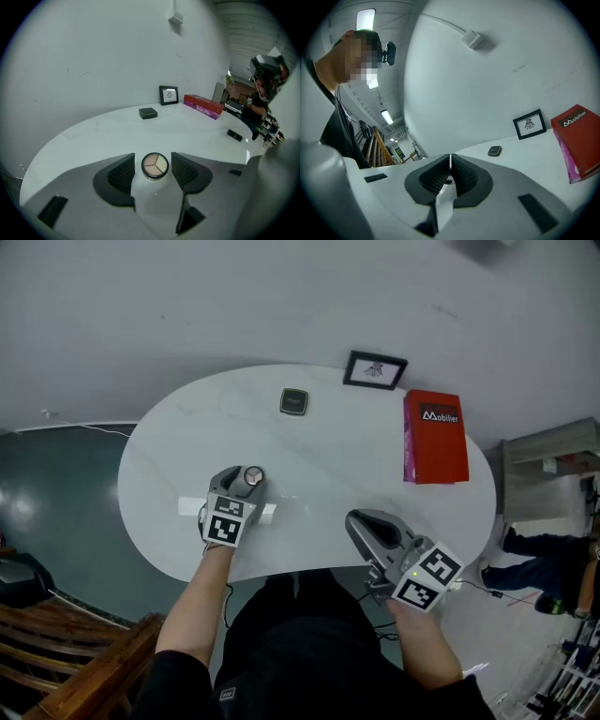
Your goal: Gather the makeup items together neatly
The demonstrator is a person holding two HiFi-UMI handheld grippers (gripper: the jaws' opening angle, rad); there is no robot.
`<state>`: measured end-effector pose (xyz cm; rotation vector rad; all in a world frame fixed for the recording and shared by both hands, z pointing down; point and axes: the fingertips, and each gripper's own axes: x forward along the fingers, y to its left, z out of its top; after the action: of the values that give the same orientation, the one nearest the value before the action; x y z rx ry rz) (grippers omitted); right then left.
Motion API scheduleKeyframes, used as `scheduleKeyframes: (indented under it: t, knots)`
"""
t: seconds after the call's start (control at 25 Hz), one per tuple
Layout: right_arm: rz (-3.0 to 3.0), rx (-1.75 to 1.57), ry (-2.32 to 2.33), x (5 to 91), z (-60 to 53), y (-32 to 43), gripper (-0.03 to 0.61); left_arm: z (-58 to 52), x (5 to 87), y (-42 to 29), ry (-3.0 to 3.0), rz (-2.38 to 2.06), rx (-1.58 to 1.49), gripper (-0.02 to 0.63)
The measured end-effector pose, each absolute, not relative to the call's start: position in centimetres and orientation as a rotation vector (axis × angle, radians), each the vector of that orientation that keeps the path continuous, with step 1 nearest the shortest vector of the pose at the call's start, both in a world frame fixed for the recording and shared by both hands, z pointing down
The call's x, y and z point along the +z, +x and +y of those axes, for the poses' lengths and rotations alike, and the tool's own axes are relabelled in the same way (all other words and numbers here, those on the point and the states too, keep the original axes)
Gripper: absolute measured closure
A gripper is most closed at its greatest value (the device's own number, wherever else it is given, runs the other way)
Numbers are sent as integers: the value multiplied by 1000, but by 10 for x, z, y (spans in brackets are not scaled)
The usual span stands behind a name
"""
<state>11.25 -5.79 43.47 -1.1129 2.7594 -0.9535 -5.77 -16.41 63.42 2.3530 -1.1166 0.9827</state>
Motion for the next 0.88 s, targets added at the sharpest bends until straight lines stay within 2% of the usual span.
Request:
scheduleKeyframes:
  t: [0.2,0.52,0.88]
  knots:
    - [2778,-870,-1081,408,-65,100,541,-155,580,-71,2390,-1181,851,370]
    - [2826,-746,-1035,377,-73,74,541,-135,480,-101,2475,-1293,547,471]
    - [2801,-636,-1097,354,-66,56,541,-99,390,-123,2599,-1297,300,547]
